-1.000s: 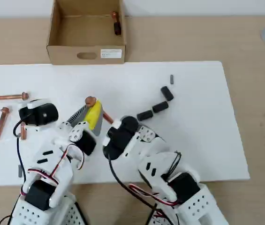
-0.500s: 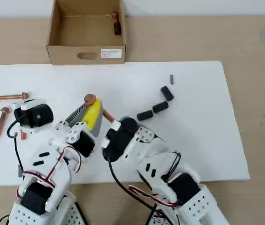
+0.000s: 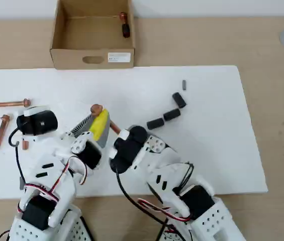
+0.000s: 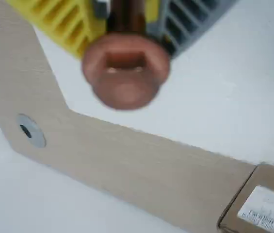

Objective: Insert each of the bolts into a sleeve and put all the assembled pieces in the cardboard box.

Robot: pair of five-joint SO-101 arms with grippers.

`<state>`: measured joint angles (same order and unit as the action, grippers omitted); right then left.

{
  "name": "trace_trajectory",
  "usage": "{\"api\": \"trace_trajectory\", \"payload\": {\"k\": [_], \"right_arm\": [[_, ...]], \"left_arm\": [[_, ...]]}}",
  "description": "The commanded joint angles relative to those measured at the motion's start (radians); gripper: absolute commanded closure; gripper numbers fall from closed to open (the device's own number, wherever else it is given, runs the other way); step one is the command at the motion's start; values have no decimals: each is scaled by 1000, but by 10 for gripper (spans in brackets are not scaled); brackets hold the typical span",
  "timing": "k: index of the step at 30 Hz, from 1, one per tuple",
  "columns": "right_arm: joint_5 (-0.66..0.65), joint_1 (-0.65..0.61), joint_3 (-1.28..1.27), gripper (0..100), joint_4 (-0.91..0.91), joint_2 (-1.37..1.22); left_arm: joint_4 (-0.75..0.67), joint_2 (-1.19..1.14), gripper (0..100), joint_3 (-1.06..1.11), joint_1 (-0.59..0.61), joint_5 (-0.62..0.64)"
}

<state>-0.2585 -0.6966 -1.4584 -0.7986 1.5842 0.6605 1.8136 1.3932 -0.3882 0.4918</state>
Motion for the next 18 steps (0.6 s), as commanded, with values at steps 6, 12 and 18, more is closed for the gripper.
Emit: {"api": "trace_trajectory", "payload": {"k": [6, 12, 18], "right_arm": [[-5, -15, 59, 989, 26, 13], [-5, -15, 79, 989, 18, 13], [-5, -15, 76, 989, 23, 13]], "left_arm": [[-49, 10, 998, 37, 2, 28], [-89, 10, 998, 78, 2, 26], [-81, 10, 998, 72, -25, 28]]}}
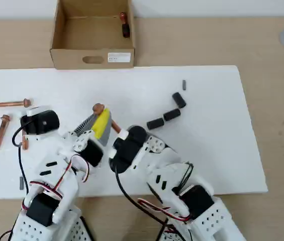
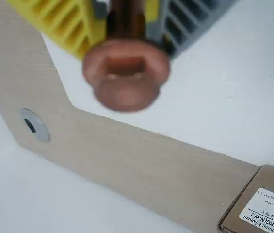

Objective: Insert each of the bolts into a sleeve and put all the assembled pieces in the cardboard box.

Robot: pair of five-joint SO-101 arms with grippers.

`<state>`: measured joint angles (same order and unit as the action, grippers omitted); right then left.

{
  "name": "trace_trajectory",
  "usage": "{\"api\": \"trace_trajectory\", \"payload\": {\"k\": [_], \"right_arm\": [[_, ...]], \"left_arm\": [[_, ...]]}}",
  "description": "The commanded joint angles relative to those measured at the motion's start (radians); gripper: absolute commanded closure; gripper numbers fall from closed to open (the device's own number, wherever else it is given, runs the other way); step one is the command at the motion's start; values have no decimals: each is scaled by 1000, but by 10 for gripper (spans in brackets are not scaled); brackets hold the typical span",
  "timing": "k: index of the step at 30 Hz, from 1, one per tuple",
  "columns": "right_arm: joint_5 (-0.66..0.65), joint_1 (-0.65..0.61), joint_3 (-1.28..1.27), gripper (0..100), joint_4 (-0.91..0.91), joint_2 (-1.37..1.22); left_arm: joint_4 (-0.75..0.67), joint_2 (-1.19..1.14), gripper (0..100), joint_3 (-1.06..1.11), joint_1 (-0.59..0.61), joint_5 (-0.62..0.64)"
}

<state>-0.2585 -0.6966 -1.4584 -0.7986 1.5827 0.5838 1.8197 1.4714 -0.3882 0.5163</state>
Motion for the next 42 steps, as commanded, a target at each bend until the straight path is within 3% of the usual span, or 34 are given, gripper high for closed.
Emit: {"api": "trace_trajectory", "payload": {"k": [1, 9, 14, 18, 25, 37, 42], "right_arm": [[-5, -15, 74, 989, 23, 15], [-5, -12, 74, 989, 21, 15], [-5, -10, 74, 989, 25, 15], [-5, -10, 74, 989, 25, 15], [-6, -10, 77, 989, 26, 15], [-6, -12, 104, 989, 26, 15], [-6, -12, 104, 989, 26, 15]], "left_arm": [[-5, 4, 998, -8, -35, 3], [3, 4, 998, -6, -68, 26], [80, 4, 998, -38, -80, 23], [158, 4, 998, -55, -163, -55], [166, 2, 998, -29, -241, -104], [167, 2, 992, 74, -252, -157], [189, 1, 848, 66, -249, -192]]}}
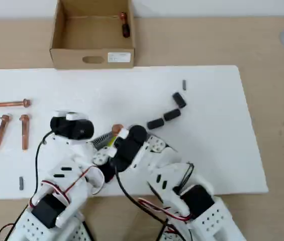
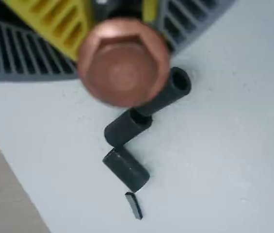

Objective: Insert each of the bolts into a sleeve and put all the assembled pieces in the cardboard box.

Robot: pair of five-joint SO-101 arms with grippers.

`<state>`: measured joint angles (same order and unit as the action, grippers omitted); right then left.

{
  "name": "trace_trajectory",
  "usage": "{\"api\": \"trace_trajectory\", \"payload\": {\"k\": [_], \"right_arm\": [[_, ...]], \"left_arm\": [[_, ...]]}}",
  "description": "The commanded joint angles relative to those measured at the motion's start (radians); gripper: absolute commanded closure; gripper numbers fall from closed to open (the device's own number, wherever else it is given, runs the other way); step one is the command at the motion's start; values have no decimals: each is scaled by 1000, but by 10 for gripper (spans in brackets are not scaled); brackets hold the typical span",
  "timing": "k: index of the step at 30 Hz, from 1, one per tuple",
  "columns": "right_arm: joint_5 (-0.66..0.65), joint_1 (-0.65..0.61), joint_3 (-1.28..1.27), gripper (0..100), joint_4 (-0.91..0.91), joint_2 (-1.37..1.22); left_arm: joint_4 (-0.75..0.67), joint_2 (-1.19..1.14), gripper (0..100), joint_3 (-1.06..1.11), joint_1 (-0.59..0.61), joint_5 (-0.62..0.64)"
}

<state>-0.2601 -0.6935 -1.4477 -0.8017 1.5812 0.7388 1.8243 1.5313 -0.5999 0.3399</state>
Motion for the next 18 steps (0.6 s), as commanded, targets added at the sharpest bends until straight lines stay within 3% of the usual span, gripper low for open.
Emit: {"api": "trace_trajectory", "payload": {"k": [1, 18], "right_arm": [[-5, -15, 93, 989, 29, 16], [-5, -13, 77, 989, 29, 16]], "left_arm": [[48, -4, 822, 6, -37, -15], [104, -4, 804, -140, 54, -37]]}}
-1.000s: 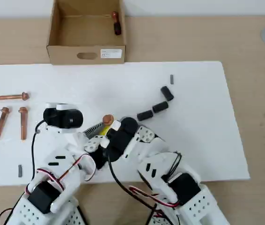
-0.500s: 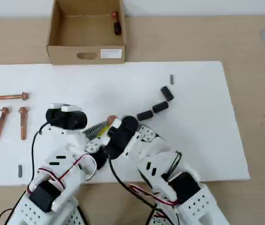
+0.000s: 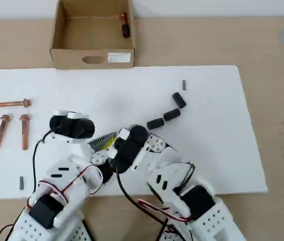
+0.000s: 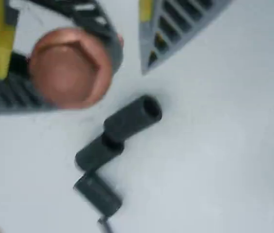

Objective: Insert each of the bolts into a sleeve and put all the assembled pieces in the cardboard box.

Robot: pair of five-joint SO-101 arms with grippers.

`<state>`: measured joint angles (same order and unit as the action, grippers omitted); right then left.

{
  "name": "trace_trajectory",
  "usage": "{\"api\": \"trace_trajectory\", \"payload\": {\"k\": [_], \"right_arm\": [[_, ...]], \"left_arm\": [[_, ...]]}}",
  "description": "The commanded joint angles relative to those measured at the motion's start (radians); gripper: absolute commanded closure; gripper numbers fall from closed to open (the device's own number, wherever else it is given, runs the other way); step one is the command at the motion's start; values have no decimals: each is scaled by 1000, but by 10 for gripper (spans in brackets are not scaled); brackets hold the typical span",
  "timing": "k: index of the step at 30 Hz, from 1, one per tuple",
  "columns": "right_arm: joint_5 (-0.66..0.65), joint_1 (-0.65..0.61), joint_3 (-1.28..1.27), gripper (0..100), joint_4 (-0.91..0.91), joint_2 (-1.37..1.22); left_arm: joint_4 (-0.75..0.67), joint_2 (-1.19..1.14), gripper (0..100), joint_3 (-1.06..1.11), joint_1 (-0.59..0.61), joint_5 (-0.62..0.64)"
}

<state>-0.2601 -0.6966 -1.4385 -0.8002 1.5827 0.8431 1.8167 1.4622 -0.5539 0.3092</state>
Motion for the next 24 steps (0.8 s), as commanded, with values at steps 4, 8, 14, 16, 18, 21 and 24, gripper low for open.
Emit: {"api": "trace_trajectory", "payload": {"k": [4, 8, 14, 16, 18, 21, 24], "right_arm": [[-5, -10, 68, 989, 28, 15], [-5, -10, 68, 989, 28, 15], [-5, 27, 70, 989, 28, 15], [-3, 59, 71, 989, 28, 15], [0, 91, 74, 989, 28, 15], [3, 133, 74, 989, 28, 15], [72, 180, 76, 989, 28, 7]], "left_arm": [[0, 4, 804, -106, 8, -9], [23, 4, 809, -132, 8, -11], [41, 5, 1000, -135, 110, -64], [41, 5, 988, -132, 175, -109], [43, 5, 1000, -124, 247, -163], [41, 5, 998, -95, 354, -252], [43, 5, 998, -58, 459, -325]]}}
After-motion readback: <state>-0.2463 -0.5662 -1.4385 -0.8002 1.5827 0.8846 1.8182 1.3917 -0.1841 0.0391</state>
